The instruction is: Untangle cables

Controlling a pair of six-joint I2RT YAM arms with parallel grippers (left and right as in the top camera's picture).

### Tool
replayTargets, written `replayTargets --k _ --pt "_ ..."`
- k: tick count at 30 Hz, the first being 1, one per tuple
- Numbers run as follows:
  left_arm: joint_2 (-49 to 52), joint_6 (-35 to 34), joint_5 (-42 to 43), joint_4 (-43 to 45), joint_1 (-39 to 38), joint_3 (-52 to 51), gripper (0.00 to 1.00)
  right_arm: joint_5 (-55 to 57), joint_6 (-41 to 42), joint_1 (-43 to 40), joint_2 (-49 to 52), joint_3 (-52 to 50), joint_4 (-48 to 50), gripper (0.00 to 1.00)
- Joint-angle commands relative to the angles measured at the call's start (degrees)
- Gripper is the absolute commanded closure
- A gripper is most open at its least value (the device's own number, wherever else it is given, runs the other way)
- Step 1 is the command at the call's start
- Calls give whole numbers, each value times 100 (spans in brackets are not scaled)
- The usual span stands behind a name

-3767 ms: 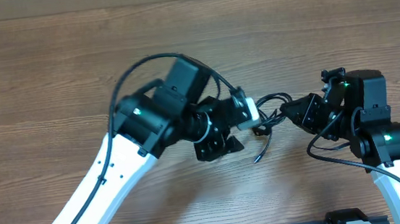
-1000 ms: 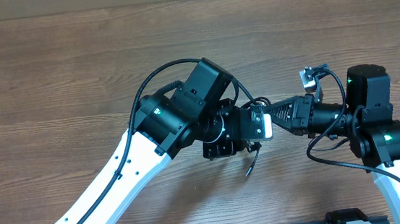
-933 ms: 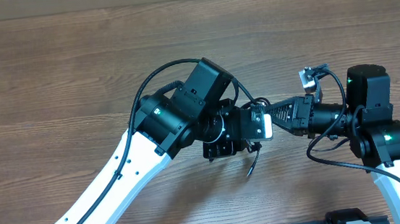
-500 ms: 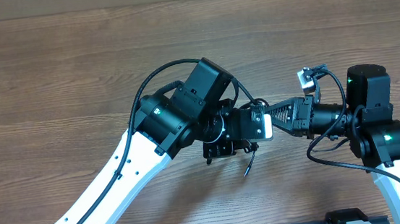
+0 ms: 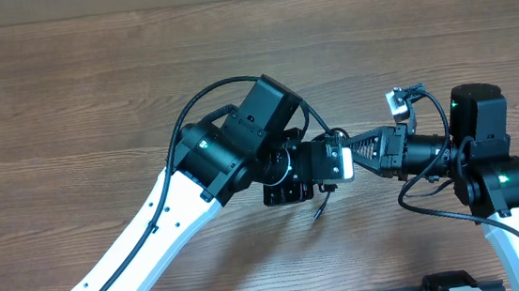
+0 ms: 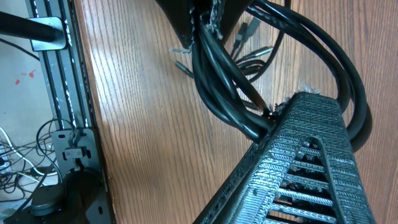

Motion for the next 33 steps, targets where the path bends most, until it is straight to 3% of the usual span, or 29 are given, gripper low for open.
replayTargets --k 1,3,4,8,11,20,25,33 --pt "61 2 61 22 -37 127 96 -59 -4 -11 -20 129 76 96" --pt "61 -17 -2 20 -37 127 96 79 -7 -11 -20 129 70 96" --pt "61 -22 -20 20 -37 127 96 177 -7 -11 -20 129 55 91" --pt "61 -24 -39 59 -33 127 96 616 -7 -11 -20 129 -68 44" --pt "61 -514 -466 221 -33 127 96 767 -4 -11 -20 129 -142 31" --pt "61 -2411 -2103 680 -33 127 96 699 2 -11 -20 129 -164 27" --pt "61 -2570 -1987 852 -37 127 96 699 24 -11 -20 129 -164 28" --pt "61 -2553 -1099 1143 -42 127 96 702 22 -11 -20 129 -157 31"
